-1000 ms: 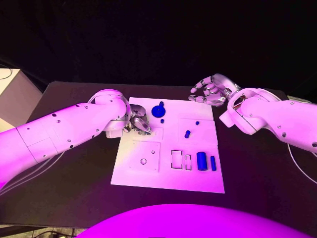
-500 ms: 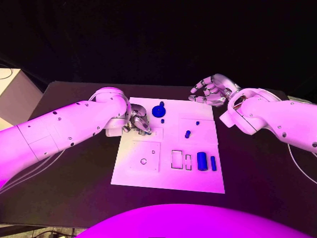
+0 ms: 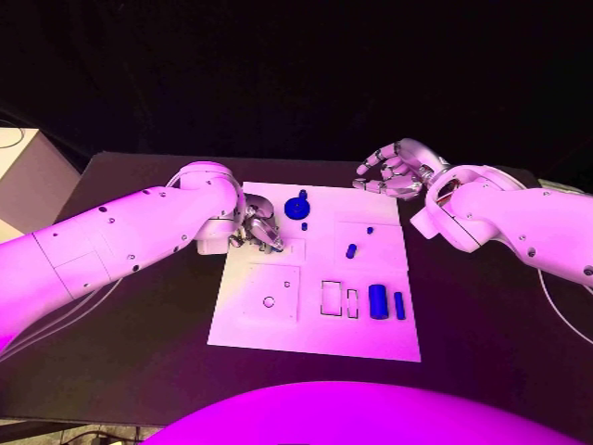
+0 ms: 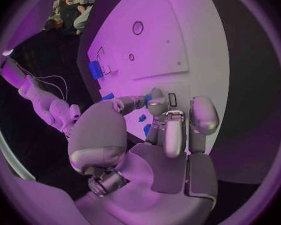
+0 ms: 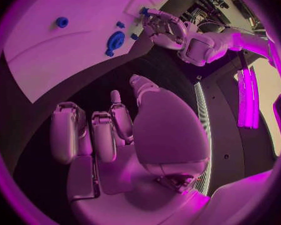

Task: Assemble the parts on the task board

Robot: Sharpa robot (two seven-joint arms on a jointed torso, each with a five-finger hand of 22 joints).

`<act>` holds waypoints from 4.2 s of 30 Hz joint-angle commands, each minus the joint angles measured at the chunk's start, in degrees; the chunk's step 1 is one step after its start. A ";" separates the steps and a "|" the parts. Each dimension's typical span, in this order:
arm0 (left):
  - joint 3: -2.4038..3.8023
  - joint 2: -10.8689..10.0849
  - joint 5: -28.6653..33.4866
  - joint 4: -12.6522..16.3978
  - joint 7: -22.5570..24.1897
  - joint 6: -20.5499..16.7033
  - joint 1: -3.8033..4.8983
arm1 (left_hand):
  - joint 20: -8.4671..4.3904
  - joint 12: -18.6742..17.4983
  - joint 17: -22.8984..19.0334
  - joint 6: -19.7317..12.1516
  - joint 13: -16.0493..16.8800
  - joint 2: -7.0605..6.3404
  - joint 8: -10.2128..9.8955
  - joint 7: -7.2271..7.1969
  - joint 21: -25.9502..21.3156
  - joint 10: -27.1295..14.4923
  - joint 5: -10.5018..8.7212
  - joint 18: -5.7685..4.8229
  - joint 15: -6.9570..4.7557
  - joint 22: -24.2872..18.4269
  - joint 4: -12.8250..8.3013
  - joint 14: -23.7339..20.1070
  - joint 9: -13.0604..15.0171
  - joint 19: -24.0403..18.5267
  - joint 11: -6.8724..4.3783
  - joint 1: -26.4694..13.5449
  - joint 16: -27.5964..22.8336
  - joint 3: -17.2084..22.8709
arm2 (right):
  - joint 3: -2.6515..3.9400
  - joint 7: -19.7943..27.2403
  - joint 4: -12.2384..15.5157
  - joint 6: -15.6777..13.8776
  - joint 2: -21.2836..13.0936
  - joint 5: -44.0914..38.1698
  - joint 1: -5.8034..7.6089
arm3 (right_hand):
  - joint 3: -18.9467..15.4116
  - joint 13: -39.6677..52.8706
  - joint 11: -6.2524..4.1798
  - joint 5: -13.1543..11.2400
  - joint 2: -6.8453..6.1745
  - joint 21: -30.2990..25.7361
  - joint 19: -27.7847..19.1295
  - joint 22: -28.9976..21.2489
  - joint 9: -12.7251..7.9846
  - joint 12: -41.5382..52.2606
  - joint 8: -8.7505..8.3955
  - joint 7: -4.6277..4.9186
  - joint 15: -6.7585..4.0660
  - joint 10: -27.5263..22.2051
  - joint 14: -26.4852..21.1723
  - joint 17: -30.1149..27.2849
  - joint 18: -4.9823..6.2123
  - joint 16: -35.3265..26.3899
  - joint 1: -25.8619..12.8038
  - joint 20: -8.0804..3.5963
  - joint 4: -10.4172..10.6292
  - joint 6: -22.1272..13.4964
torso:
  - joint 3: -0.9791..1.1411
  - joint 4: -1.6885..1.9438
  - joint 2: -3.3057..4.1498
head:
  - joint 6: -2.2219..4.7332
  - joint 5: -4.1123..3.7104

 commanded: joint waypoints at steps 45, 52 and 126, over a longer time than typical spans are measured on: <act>-1.29 1.59 -0.85 -1.57 -1.51 -0.51 0.04 | 0.36 -0.05 13.80 0.79 0.45 0.54 0.18 -0.74 -0.01 0.54 -0.12 -0.94 -0.02 -0.33 -8.49 5.55 -0.93 0.04 0.01 0.92 0.23 5.77 | 0.00 0.57 0.12 0.68 -0.09 -0.06 -0.20 | -0.26 3.20 0.08 0.27 -0.07 -0.42 1.95 7.28 0.08 0.27 0.34 -0.09 0.14 -0.02 4.98 11.62 0.32 -0.07 -0.40 0.22 -0.01 -0.47 | 0.03 -0.06 0.01 | 0.00 -0.18; -1.44 1.70 -0.85 -1.87 -1.59 -0.92 0.04 | 0.35 0.01 13.88 1.00 0.65 0.95 0.22 -0.83 -0.01 0.69 -0.08 -0.97 -0.05 -0.17 -7.23 5.58 -1.27 0.16 -0.04 0.56 0.26 4.47 | 0.00 0.57 0.35 0.65 -0.20 -0.06 -0.20 | -0.26 3.20 0.08 0.27 -0.07 -0.42 1.95 7.28 0.08 0.27 0.34 -0.09 0.14 -0.02 4.98 11.62 0.32 -0.07 -0.40 0.22 -0.01 -0.47 | 0.03 -0.04 0.03 | 0.00 -0.28; -1.42 0.82 1.94 -2.35 -1.89 -2.50 0.03 | 0.74 -1.25 12.82 -0.47 -1.41 0.34 -0.92 -0.20 -1.91 -1.74 -0.70 -0.58 0.40 -2.31 2.51 5.22 -5.25 -0.79 0.58 5.34 -0.48 -8.37 | -0.03 0.48 0.23 0.99 -0.39 -0.06 -0.57 | -0.27 3.23 0.09 0.28 -0.02 -0.41 1.97 7.30 0.09 0.34 0.35 -0.08 0.14 0.03 4.98 11.62 0.31 -0.07 -0.49 0.22 0.03 -0.52 | 0.00 -0.03 -0.03 | 0.00 -0.30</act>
